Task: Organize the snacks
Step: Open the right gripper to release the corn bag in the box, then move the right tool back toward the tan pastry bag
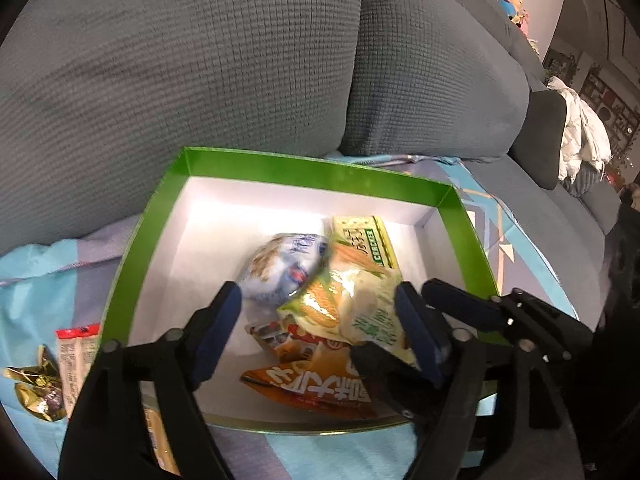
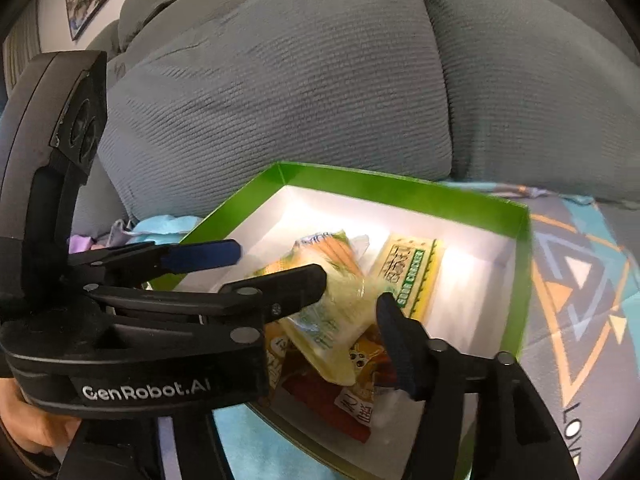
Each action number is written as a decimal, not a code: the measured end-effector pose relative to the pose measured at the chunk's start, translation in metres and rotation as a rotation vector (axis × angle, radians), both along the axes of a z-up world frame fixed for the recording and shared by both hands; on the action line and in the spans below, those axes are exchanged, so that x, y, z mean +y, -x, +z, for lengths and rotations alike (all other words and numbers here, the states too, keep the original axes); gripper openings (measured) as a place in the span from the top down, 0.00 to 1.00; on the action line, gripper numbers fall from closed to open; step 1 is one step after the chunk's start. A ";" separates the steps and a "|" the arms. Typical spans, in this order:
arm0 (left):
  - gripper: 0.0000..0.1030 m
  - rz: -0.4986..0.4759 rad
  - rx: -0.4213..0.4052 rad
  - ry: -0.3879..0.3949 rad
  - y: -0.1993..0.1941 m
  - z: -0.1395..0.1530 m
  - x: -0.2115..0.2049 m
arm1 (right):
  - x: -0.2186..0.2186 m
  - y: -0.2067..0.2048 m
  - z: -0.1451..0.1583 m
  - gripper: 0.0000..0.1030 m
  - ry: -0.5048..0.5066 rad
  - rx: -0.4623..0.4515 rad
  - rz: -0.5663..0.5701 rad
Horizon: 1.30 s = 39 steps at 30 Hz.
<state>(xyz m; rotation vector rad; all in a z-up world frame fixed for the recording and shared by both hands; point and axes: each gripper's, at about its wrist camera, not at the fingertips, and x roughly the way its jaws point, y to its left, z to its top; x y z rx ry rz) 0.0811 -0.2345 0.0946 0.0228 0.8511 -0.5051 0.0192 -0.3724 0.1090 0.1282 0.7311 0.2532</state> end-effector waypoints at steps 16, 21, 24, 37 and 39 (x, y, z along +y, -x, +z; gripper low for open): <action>0.11 0.132 -0.131 0.001 0.038 0.030 0.036 | 0.006 0.035 0.028 0.23 0.081 -0.111 -0.029; 0.00 0.158 -0.171 0.024 0.054 0.038 0.048 | 0.013 0.049 0.034 0.22 0.098 -0.136 -0.034; 0.00 0.163 -0.186 0.029 0.064 0.042 0.055 | 0.017 0.064 0.032 0.21 0.092 -0.136 -0.027; 0.00 0.187 -0.197 0.020 0.113 0.037 0.088 | 0.029 0.113 0.022 0.13 0.013 -0.131 -0.006; 0.00 0.201 -0.188 0.019 0.121 0.033 0.100 | 0.032 0.116 0.019 0.13 0.009 -0.114 0.001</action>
